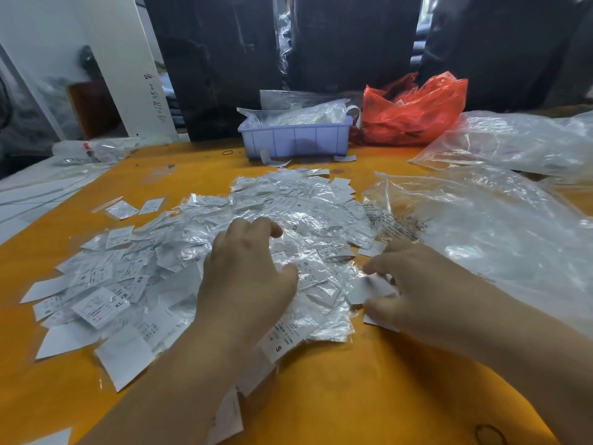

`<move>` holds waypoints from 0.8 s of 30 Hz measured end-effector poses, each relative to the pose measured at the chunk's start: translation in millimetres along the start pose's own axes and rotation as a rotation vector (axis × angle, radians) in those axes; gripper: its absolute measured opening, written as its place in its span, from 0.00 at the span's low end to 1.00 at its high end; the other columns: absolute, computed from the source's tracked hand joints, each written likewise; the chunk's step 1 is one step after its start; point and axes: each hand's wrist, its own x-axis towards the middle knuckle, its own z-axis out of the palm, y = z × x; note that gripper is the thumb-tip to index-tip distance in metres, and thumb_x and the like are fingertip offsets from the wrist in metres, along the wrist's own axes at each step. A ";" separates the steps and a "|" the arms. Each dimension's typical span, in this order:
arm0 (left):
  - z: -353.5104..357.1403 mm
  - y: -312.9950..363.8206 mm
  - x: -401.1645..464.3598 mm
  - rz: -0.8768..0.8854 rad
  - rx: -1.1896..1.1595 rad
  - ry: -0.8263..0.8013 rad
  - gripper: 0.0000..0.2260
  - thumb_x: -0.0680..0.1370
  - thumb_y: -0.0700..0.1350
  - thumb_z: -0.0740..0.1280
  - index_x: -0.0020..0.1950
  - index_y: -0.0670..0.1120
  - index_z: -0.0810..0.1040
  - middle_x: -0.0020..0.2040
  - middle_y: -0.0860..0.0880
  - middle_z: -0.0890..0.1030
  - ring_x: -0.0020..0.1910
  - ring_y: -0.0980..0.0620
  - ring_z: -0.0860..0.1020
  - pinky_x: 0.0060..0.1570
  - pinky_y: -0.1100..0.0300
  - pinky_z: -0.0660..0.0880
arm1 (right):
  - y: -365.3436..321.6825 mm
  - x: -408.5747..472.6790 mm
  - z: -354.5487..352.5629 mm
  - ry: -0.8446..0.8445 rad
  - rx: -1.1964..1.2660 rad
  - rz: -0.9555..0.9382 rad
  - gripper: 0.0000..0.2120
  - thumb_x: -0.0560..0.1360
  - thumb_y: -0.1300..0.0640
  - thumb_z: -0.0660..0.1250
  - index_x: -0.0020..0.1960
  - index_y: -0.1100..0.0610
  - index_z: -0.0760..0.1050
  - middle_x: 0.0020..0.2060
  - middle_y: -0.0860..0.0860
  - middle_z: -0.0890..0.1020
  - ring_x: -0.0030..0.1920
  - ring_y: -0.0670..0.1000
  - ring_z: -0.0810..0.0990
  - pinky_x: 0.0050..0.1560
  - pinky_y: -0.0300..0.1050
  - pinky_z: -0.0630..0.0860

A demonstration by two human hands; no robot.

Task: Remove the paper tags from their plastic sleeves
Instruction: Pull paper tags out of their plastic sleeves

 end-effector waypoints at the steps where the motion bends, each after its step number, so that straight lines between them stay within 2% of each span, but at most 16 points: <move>1: 0.0 1.6 -0.6 0.023 -0.002 0.015 0.17 0.74 0.50 0.71 0.61 0.54 0.73 0.55 0.53 0.73 0.58 0.50 0.71 0.57 0.51 0.73 | -0.4 -0.3 0.5 0.002 -0.005 -0.007 0.19 0.74 0.44 0.66 0.64 0.44 0.74 0.53 0.40 0.70 0.53 0.42 0.67 0.51 0.40 0.68; 4: 2.0 6.6 -4.5 0.126 -0.058 -0.002 0.12 0.75 0.48 0.70 0.58 0.55 0.75 0.50 0.57 0.73 0.55 0.54 0.71 0.51 0.61 0.69 | -2.1 -0.5 1.0 0.007 -0.022 -0.047 0.09 0.75 0.45 0.66 0.53 0.44 0.77 0.50 0.40 0.72 0.51 0.43 0.69 0.44 0.37 0.65; 7: 6.7 12.2 -9.6 0.228 -0.108 -0.103 0.08 0.76 0.50 0.69 0.53 0.56 0.77 0.47 0.58 0.73 0.51 0.58 0.70 0.46 0.66 0.66 | -2.5 0.6 0.6 0.022 -0.016 -0.065 0.05 0.75 0.47 0.67 0.49 0.46 0.78 0.46 0.40 0.72 0.49 0.42 0.70 0.42 0.35 0.65; 9: 10.6 14.1 -11.1 0.270 -0.115 -0.150 0.07 0.75 0.50 0.69 0.52 0.56 0.78 0.47 0.58 0.72 0.52 0.58 0.69 0.47 0.64 0.65 | -2.4 2.1 0.3 0.039 0.004 -0.061 0.08 0.75 0.48 0.67 0.53 0.46 0.77 0.45 0.39 0.71 0.48 0.43 0.69 0.43 0.36 0.65; 12: 14.7 13.4 -11.5 0.285 -0.123 -0.176 0.07 0.75 0.50 0.69 0.53 0.55 0.78 0.47 0.58 0.72 0.52 0.57 0.69 0.50 0.63 0.66 | -1.0 3.9 2.9 0.033 0.033 -0.023 0.18 0.75 0.49 0.67 0.63 0.47 0.73 0.46 0.39 0.69 0.48 0.42 0.66 0.43 0.37 0.64; 14: 16.0 11.6 -11.1 0.285 -0.128 -0.191 0.06 0.76 0.50 0.68 0.52 0.55 0.78 0.47 0.58 0.72 0.53 0.56 0.69 0.51 0.61 0.69 | 0.1 3.5 3.9 0.001 0.031 0.012 0.18 0.75 0.49 0.66 0.64 0.49 0.72 0.46 0.40 0.68 0.47 0.43 0.66 0.44 0.40 0.64; 16: 16.3 10.9 -10.8 0.278 -0.135 -0.212 0.06 0.76 0.50 0.68 0.52 0.55 0.78 0.47 0.57 0.72 0.53 0.56 0.70 0.52 0.59 0.70 | 0.2 3.7 3.8 -0.014 0.028 0.011 0.13 0.75 0.48 0.67 0.58 0.50 0.75 0.43 0.40 0.69 0.43 0.42 0.67 0.40 0.37 0.65; 19: 18.0 11.0 -10.3 0.279 -0.108 -0.224 0.05 0.76 0.49 0.67 0.51 0.55 0.78 0.47 0.57 0.72 0.53 0.54 0.70 0.54 0.58 0.70 | -3.0 3.2 1.4 0.021 0.054 -0.013 0.03 0.75 0.49 0.67 0.48 0.46 0.74 0.41 0.40 0.68 0.42 0.39 0.66 0.38 0.32 0.60; 22: 18.4 8.4 -9.1 0.280 -0.049 -0.194 0.07 0.76 0.45 0.66 0.51 0.55 0.79 0.47 0.56 0.73 0.53 0.54 0.70 0.55 0.56 0.70 | -4.4 4.0 -0.3 0.102 0.092 -0.036 0.08 0.76 0.53 0.67 0.39 0.46 0.71 0.41 0.42 0.73 0.43 0.42 0.69 0.37 0.32 0.61; 24: 17.7 6.9 -7.8 0.267 -0.008 -0.161 0.08 0.77 0.42 0.65 0.51 0.55 0.79 0.47 0.56 0.73 0.53 0.54 0.70 0.56 0.54 0.70 | -3.6 4.4 -2.9 0.192 0.171 -0.044 0.10 0.75 0.57 0.69 0.37 0.49 0.72 0.36 0.43 0.75 0.37 0.42 0.72 0.34 0.37 0.63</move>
